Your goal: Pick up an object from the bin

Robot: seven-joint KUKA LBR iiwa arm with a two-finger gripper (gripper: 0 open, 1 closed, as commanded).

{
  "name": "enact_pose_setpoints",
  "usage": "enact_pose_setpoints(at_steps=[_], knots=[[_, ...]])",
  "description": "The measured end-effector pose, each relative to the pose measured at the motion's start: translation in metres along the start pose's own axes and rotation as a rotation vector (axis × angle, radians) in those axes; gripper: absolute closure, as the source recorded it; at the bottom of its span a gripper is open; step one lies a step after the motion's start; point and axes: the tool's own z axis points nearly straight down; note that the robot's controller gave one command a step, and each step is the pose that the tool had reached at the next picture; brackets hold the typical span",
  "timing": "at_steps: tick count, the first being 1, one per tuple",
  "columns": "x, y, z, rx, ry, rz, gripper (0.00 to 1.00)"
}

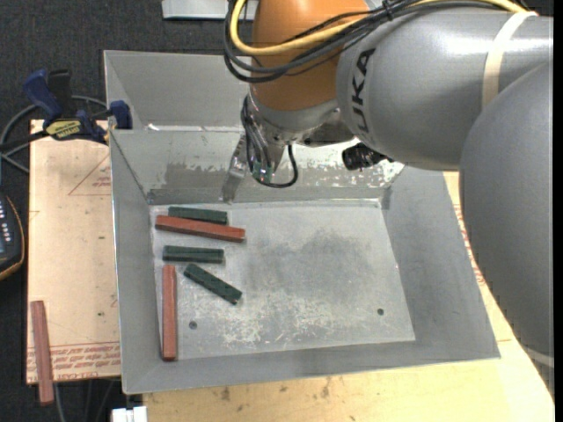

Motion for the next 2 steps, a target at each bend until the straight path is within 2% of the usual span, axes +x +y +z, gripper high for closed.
enact_pose_setpoints(at_steps=[1, 2], knots=[[0.086, -0.014, 0.059, 0.007, 0.013, -0.243, 1.0], [0.102, -0.089, 0.108, 0.014, 0.019, -0.277, 1.0]])
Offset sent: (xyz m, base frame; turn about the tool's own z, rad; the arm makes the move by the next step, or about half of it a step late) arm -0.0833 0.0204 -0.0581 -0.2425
